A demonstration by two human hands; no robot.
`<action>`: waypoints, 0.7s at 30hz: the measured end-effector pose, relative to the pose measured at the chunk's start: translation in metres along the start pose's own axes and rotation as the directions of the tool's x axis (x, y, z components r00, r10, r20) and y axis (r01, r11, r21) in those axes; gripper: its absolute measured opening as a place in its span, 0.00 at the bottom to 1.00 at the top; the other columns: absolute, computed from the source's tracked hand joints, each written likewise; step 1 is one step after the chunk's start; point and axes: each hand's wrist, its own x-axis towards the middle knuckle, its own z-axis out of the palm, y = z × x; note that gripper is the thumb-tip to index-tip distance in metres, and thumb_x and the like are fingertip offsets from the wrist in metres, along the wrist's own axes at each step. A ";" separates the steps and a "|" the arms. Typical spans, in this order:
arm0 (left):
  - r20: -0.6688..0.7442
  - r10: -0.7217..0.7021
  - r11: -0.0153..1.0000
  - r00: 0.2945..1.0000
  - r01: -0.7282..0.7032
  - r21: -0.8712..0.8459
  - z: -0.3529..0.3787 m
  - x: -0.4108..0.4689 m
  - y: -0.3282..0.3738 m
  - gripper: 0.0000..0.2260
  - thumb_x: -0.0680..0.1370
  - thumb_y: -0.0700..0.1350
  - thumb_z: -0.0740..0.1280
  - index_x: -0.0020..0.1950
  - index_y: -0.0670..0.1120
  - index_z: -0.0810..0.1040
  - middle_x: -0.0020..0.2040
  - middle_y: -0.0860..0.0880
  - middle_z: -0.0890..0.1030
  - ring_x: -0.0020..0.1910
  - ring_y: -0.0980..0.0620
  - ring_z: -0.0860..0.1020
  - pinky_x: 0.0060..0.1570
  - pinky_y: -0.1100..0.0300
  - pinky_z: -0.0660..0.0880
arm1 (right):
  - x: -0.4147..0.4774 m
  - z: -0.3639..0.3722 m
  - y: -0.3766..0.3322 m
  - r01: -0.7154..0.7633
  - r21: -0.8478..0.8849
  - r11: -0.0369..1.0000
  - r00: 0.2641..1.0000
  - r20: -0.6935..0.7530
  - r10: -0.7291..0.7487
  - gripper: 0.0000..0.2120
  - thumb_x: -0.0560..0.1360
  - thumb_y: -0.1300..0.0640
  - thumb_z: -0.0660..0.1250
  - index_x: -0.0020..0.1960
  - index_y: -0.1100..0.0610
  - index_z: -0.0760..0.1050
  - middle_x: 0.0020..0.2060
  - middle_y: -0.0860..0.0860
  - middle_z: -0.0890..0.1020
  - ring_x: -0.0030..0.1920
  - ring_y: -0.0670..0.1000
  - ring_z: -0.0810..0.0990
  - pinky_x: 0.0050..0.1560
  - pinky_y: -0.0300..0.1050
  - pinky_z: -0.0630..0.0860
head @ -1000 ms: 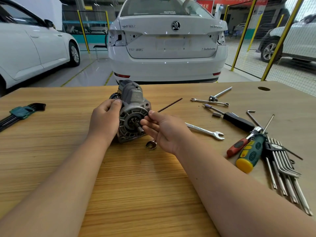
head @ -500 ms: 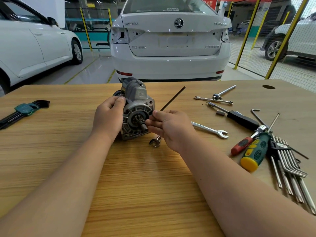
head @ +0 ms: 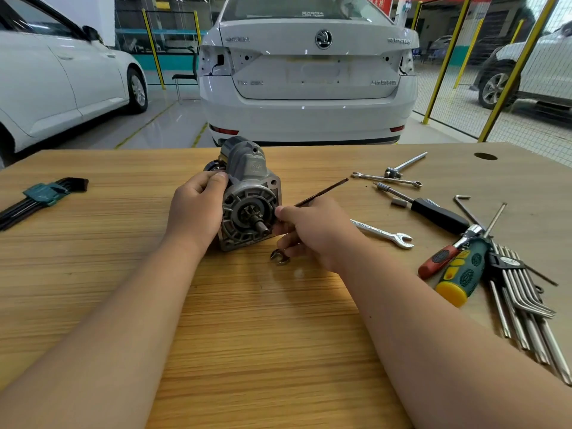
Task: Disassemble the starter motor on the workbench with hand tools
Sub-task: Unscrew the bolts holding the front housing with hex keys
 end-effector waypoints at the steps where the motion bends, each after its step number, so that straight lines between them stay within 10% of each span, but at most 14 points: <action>1: 0.000 0.001 1.000 1.000 -0.001 0.000 0.000 0.000 0.000 0.11 0.79 0.54 0.61 0.42 0.59 0.81 0.38 0.60 0.82 0.42 0.61 0.79 0.38 0.63 0.71 | 0.000 0.000 0.000 -0.028 0.034 0.999 1.000 0.010 0.028 0.08 0.78 0.57 0.68 0.46 0.62 0.78 0.28 0.51 0.81 0.26 0.49 0.79 0.27 0.41 0.76; 21: -0.024 0.006 1.000 1.000 -0.006 0.015 0.002 -0.001 -0.002 0.11 0.76 0.58 0.60 0.39 0.68 0.80 0.38 0.65 0.81 0.40 0.64 0.78 0.38 0.60 0.70 | 0.001 0.015 -0.005 -0.322 0.516 0.794 0.946 0.136 0.295 0.11 0.80 0.55 0.62 0.40 0.56 0.71 0.22 0.47 0.71 0.19 0.44 0.69 0.21 0.34 0.69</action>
